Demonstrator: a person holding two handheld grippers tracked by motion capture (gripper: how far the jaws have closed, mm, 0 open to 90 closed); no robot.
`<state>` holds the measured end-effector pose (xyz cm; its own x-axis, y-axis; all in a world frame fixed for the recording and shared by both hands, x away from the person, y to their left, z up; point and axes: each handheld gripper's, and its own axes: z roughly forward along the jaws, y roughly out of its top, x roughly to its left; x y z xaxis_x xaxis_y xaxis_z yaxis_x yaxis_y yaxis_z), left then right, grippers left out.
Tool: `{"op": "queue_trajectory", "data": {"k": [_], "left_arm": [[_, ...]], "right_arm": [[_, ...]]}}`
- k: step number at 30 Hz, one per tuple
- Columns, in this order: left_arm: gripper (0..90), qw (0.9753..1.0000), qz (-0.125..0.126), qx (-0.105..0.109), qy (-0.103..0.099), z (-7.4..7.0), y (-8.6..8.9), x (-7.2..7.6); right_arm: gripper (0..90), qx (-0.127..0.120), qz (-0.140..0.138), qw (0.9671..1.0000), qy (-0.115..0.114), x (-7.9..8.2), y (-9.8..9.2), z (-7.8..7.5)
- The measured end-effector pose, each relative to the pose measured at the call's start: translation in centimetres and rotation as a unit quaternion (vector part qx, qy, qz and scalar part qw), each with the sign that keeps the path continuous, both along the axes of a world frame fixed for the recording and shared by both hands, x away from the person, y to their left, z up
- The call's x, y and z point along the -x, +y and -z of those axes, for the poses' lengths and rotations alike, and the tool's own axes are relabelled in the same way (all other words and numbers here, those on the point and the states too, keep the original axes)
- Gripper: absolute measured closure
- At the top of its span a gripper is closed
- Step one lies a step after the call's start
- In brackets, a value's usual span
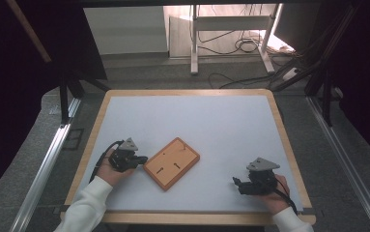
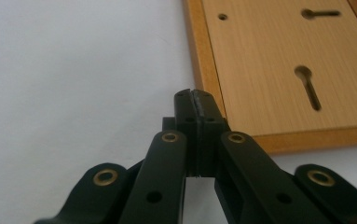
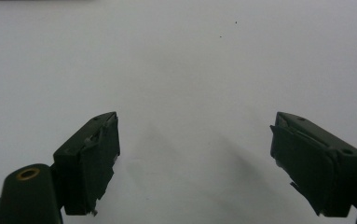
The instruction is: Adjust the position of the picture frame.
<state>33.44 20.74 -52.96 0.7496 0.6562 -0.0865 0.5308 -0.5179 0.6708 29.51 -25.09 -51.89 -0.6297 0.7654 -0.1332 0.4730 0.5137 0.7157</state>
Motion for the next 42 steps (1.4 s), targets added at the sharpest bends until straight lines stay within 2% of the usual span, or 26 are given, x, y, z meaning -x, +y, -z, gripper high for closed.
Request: {"op": "queue_trajectory", "data": {"k": [13,19,27,34,42], "left_arm": [[90.0,0.9993,0.035,0.005,0.008,0.0,-1.7,1.9],[90.0,0.9984,0.056,0.003,0.005,-0.2,-2.9,2.8],[90.0,0.9973,0.073,0.007,0.008,-0.2,-4.2,3.1],[90.0,0.9962,0.086,0.013,0.002,-0.5,-5.5,3.2],[90.0,0.9962,0.084,0.02,0.008,-0.4,-5.8,3.0]], "right_arm": [[15.3,0.0,0.0,1.0,-0.001,0.0,-0.1,-0.1],[15.3,0.0,-0.001,1.0,-0.004,0.0,0.0,-0.2],[15.3,0.001,0.0,1.0,-0.004,0.0,0.0,-0.1],[15.3,0.001,-0.001,1.0,-0.003,0.0,0.0,-0.1],[15.3,0.002,-0.002,1.0,-0.003,0.0,0.1,-0.1]]}}
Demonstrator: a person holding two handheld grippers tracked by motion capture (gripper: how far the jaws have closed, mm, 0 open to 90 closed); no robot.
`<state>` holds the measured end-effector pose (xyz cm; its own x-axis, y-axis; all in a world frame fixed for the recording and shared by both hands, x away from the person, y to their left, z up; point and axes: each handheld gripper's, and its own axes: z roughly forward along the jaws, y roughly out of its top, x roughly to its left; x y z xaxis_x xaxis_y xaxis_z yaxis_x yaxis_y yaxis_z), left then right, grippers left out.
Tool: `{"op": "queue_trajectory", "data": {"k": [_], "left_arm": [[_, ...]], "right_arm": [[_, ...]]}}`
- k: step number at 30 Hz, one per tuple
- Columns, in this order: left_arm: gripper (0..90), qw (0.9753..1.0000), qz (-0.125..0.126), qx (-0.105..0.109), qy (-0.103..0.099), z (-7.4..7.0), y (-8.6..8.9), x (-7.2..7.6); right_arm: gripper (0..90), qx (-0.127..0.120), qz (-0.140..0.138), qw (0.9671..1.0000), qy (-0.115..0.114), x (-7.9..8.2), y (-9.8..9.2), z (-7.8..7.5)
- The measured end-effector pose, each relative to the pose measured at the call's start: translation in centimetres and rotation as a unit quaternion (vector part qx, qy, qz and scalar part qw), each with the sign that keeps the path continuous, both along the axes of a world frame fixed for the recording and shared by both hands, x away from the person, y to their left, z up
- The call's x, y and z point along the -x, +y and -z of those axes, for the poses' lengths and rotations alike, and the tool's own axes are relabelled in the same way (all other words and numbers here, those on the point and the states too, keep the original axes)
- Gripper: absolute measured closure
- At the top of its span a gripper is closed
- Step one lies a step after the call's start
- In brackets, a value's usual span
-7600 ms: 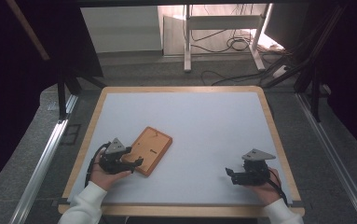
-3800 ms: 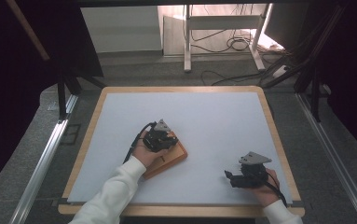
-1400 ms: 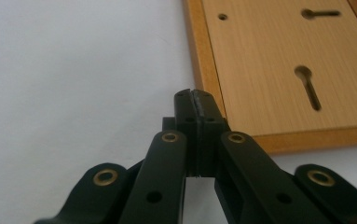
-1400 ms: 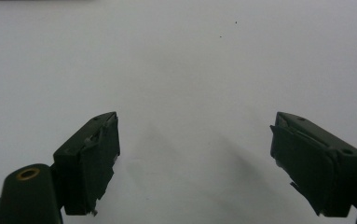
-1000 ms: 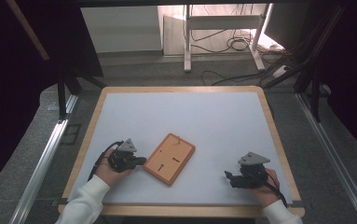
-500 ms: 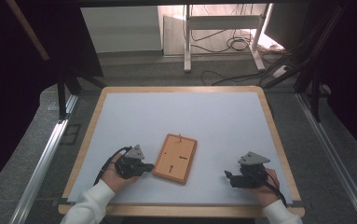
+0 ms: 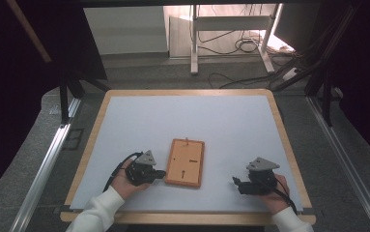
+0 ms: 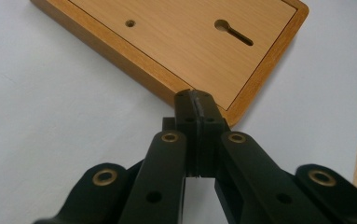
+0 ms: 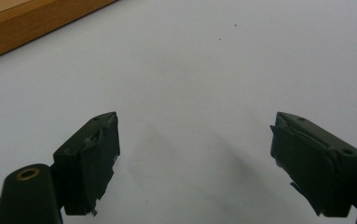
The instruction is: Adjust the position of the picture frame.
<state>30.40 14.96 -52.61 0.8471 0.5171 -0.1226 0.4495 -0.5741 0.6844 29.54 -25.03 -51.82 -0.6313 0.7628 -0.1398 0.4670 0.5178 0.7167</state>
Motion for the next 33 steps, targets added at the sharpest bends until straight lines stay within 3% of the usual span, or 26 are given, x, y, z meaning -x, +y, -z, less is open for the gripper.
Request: {"op": "queue_trajectory", "data": {"k": [19,24,29,33], "left_arm": [[90.0,0.9999,0.01,-0.002,-0.009,0.1,-1.4,0.0],[90.0,0.9995,-0.021,0.006,-0.023,-0.3,-0.3,0.0],[88.3,0.9977,-0.058,0.018,-0.03,-0.4,1.3,-0.2],[86.7,0.9969,-0.067,0.024,-0.033,-0.4,1.9,-0.2]], "right_arm": [[15.3,-0.003,0.003,1.0,-0.004,0.0,-0.1,-0.1],[15.3,-0.016,-0.004,0.9997,-0.018,0.2,-0.2,-0.5],[15.3,-0.03,-0.012,0.9993,-0.018,0.3,-0.1,-0.5],[15.1,-0.036,-0.015,0.9991,-0.017,0.4,-0.1,-0.6]]}}
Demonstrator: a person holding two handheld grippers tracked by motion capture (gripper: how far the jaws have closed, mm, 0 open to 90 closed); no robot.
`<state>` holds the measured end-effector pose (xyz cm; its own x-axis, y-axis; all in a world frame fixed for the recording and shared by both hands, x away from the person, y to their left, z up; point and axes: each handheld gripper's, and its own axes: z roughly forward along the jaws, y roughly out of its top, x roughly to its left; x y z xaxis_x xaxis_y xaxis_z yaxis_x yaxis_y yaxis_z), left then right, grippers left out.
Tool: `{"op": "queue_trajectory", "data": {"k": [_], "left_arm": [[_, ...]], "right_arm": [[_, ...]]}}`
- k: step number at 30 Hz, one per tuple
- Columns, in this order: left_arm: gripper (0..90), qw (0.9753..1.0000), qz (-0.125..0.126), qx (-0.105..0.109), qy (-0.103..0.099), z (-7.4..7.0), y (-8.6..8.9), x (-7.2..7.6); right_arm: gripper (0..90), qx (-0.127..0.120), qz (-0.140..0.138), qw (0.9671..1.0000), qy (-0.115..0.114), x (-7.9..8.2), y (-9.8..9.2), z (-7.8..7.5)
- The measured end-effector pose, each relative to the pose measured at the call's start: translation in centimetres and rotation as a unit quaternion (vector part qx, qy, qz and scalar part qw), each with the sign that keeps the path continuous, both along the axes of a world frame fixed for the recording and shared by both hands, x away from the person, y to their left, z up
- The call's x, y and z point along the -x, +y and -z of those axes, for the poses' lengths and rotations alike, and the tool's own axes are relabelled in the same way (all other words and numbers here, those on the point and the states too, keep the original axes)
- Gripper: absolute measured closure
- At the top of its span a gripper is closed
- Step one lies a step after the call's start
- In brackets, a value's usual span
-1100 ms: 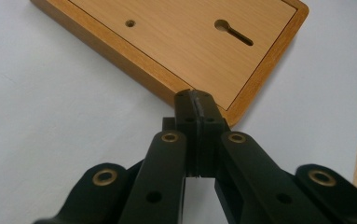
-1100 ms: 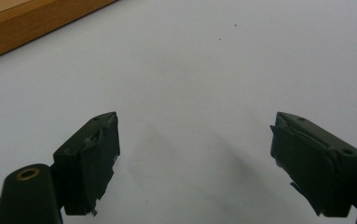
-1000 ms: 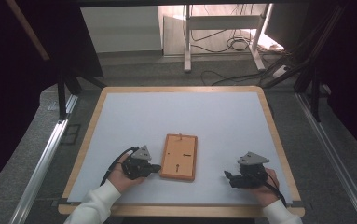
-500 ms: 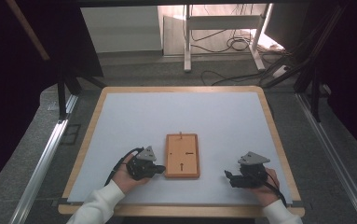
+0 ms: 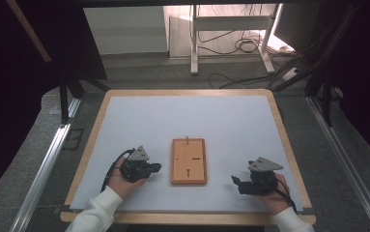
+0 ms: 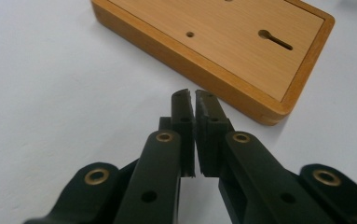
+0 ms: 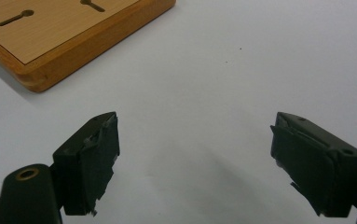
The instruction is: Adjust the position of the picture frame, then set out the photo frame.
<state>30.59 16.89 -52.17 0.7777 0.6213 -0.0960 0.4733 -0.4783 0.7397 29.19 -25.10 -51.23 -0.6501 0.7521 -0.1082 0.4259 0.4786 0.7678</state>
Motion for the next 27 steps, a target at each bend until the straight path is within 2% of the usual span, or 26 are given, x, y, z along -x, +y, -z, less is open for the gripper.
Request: {"op": "queue_trajectory", "data": {"k": [3,11,16,22,27], "left_arm": [[80.5,0.9999,-0.008,0.002,-0.007,0.0,0.17,0.04],[52.1,0.9995,-0.026,0.012,-0.011,0.06,0.36,-0.09],[45.0,0.9994,-0.03,0.011,-0.014,0.07,0.49,-0.16],[38.7,0.9991,-0.038,0.008,-0.017,0.07,0.68,-0.13],[35.1,0.999,-0.039,0.008,-0.022,-0.12,0.52,-0.39]], "right_arm": [[15.1,0.0,-0.002,1.0,-0.001,0.04,0.04,0.0],[14.8,-0.019,-0.002,0.9998,0.005,0.01,0.09,-0.02],[14.8,-0.025,-0.011,0.9996,0.0,0.14,0.2,-0.16],[14.8,-0.008,-0.017,0.9998,0.001,0.21,0.48,-0.04],[14.8,-0.011,-0.022,0.9997,0.0,0.21,0.74,-0.13]]}}
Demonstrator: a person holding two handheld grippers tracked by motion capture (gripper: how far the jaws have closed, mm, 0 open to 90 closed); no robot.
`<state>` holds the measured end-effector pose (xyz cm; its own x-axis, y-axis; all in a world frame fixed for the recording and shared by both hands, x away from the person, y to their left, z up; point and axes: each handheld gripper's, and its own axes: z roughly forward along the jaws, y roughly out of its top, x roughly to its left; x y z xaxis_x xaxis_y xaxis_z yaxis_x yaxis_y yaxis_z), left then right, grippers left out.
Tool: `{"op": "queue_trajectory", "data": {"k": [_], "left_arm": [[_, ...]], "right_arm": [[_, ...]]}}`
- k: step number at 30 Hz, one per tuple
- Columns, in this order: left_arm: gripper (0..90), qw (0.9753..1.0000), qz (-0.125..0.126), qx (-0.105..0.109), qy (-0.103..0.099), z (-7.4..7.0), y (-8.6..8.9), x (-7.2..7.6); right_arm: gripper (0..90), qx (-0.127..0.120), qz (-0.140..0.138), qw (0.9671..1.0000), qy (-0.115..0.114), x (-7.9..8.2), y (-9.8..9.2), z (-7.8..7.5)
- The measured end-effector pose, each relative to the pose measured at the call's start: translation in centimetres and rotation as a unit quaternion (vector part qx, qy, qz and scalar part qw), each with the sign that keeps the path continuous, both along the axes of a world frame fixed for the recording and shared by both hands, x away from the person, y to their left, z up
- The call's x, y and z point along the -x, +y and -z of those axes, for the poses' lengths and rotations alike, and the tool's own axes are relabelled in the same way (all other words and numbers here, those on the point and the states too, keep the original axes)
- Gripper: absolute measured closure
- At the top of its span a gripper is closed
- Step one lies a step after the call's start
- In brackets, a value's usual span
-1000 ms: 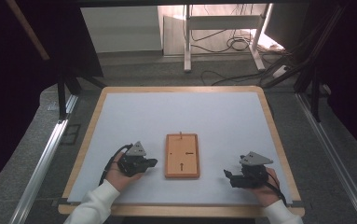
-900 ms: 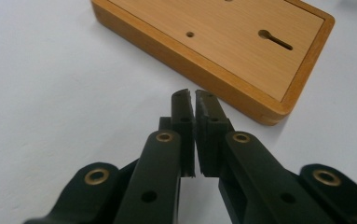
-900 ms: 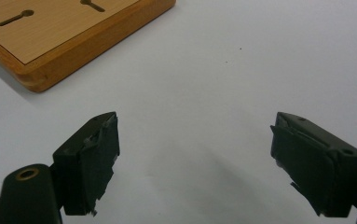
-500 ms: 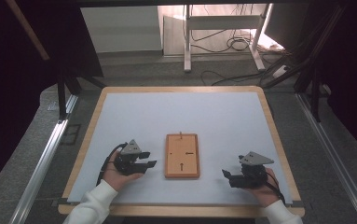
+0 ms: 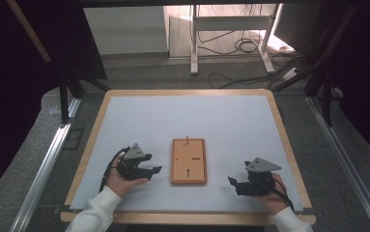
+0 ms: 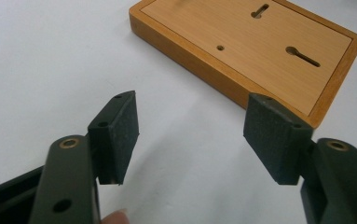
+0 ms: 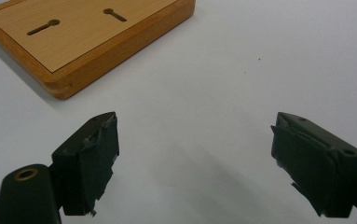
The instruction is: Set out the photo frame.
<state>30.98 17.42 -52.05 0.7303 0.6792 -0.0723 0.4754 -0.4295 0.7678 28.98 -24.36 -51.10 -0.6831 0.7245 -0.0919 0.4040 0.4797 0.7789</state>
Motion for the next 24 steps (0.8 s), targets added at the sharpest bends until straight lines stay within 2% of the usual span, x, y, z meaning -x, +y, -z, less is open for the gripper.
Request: {"op": "queue_trajectory", "data": {"k": [5,15,24], "left_arm": [[33.6,0.9999,0.008,-0.001,-0.015,-0.6,-1.1,-0.7],[32.2,0.9997,0.023,-0.007,-0.011,-1.2,-2.8,-2.3],[32.0,0.9995,0.032,-0.004,-0.007,-1.6,-4.2,-4.0]], "right_arm": [[14.8,-0.002,-0.004,1.0,-0.001,0.1,-0.1,0.0],[14.6,0.004,-0.007,1.0,-0.005,0.3,0.4,0.0],[14.6,0.006,-0.009,0.9999,-0.005,0.3,0.6,0.1]]}}
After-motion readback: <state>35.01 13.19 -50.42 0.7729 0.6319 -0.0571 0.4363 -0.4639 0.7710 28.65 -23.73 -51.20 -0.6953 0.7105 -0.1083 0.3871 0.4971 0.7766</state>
